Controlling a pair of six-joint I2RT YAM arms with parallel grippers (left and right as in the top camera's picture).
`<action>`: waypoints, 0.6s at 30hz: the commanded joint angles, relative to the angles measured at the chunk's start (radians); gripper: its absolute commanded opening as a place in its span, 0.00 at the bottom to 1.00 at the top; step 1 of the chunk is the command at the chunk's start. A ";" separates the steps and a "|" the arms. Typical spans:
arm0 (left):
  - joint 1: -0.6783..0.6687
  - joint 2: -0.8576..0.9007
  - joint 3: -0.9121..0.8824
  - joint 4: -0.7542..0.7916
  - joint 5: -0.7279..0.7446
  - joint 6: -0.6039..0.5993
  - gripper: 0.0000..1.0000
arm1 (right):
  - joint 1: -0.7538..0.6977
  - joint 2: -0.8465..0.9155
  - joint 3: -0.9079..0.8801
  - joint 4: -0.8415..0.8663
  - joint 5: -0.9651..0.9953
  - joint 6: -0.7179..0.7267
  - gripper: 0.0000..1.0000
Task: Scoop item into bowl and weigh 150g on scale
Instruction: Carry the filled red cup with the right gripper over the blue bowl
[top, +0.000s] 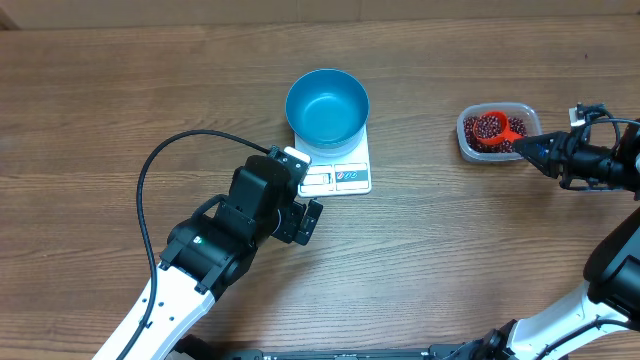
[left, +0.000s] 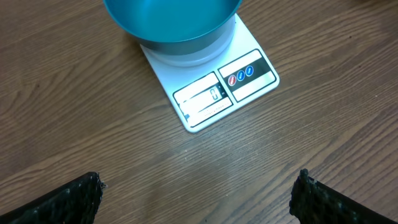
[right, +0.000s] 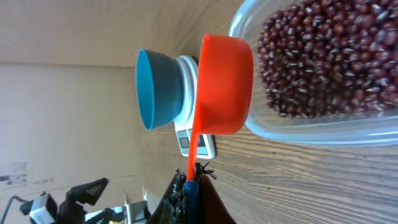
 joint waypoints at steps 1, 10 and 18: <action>0.004 0.002 0.000 0.004 0.012 0.018 1.00 | -0.006 0.003 -0.005 -0.007 -0.077 -0.039 0.04; 0.004 0.002 0.000 0.004 0.012 0.018 1.00 | 0.000 0.003 -0.005 -0.061 -0.172 -0.103 0.04; 0.004 0.002 0.000 0.004 0.012 0.018 1.00 | 0.044 0.003 -0.005 -0.113 -0.218 -0.116 0.04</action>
